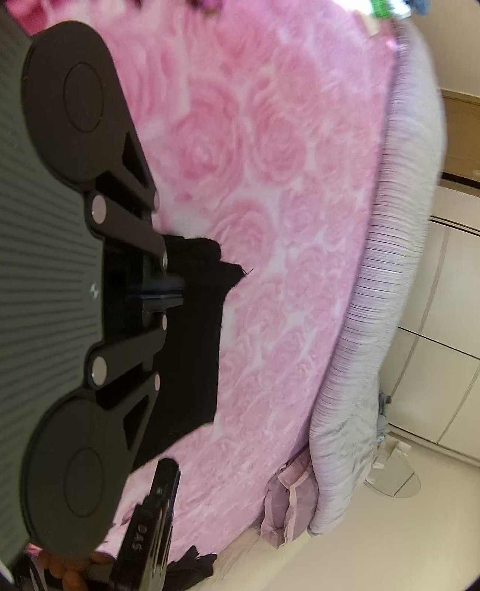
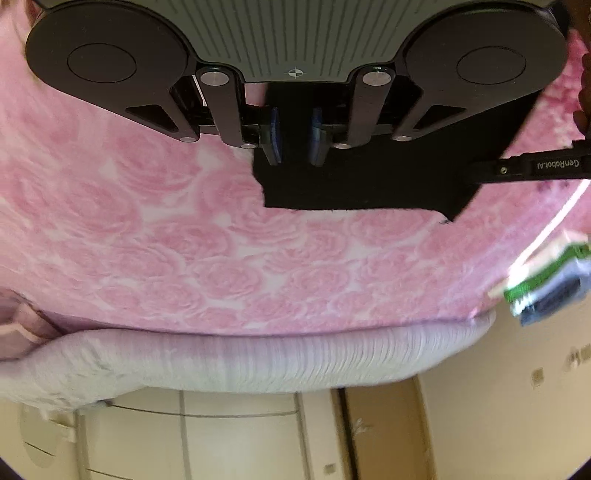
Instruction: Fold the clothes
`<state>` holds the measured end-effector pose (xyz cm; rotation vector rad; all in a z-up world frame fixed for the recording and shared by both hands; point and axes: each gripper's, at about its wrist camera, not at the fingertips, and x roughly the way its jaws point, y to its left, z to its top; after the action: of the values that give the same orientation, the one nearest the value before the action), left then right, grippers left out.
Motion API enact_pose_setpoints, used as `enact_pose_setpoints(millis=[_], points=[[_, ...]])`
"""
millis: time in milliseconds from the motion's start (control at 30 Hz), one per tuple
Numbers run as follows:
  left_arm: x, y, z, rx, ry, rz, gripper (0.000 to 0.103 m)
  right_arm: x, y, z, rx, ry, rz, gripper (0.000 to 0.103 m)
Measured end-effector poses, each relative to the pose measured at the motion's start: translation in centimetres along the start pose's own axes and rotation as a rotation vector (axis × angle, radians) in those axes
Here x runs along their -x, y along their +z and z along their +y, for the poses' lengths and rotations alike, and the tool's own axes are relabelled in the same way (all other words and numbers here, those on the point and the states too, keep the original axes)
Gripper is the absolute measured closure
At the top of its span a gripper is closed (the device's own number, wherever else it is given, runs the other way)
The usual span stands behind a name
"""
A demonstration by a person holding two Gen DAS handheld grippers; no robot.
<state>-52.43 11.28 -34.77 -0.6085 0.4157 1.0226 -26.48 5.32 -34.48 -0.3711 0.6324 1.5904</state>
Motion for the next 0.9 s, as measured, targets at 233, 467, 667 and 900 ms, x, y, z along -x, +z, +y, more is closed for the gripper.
enact_pose_setpoints(millis=[233,467,667,900], points=[[5.7,-4.2,-2.1,0.031,-0.040,0.038,0.098,7.5,-3.7,1.6,-0.042,-0.009,-0.029,0.087],[4.7,-7.7,-2.7,0.021,0.004,0.112,0.098,8.0,-6.7,2.9,-0.056,-0.021,0.037,0.087],[4.5,-7.8,-3.0,0.019,0.037,0.119,0.098,7.2,-7.4,3.3,-0.010,-0.043,0.082,0.087],[4.4,-8.0,-3.2,0.009,0.061,0.112,0.099,7.1,-7.9,3.8,0.020,-0.071,0.068,0.087]])
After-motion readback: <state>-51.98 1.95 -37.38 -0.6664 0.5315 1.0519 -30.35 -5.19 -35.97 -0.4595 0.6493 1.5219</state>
